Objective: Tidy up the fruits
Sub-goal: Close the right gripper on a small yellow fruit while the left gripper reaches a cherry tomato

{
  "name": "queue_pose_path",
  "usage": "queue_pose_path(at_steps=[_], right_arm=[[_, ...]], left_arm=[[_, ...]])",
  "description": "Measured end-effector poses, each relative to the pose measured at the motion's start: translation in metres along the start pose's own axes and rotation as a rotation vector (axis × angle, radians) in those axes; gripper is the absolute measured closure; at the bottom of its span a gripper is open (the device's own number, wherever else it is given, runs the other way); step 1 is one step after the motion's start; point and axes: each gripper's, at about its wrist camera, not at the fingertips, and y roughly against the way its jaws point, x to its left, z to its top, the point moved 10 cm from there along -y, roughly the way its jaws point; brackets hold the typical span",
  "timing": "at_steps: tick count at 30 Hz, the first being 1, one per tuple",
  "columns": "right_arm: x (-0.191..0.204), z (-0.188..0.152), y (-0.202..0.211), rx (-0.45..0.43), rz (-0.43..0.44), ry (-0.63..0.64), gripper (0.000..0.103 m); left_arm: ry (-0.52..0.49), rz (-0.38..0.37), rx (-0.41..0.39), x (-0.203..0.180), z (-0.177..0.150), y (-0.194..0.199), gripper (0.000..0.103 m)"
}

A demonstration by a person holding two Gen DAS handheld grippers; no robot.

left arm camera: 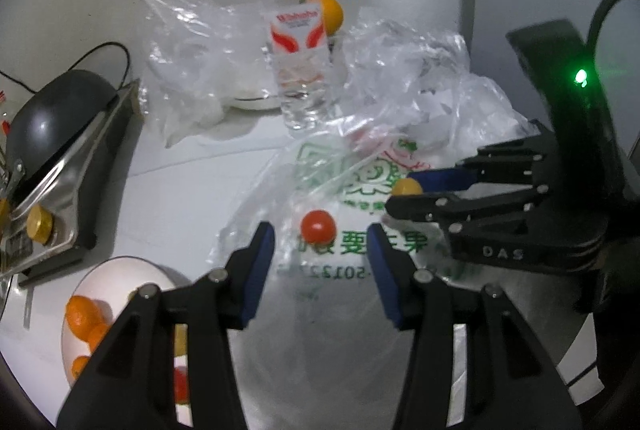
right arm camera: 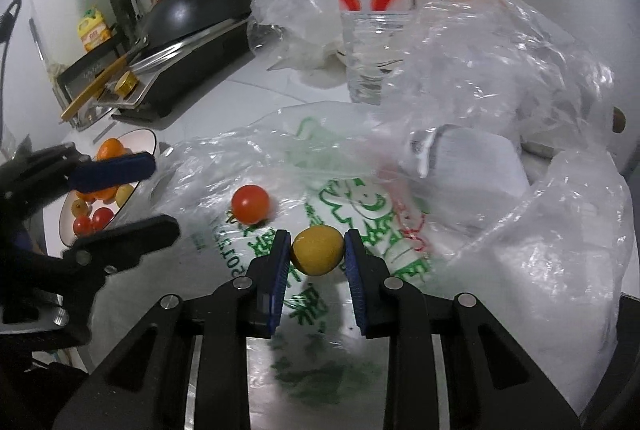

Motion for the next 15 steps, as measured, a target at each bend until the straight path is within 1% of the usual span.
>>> queue_pose_path(at_steps=[7, 15], right_arm=[[-0.013, 0.0, 0.005, -0.02, 0.007, -0.024, 0.074], [-0.022, 0.001, 0.006, -0.035, 0.018, -0.042, 0.074]], left_arm=[[-0.005, -0.001, 0.043, -0.005, 0.002, -0.031, 0.054], [-0.013, -0.003, 0.088, -0.004, 0.0, -0.057, 0.055]])
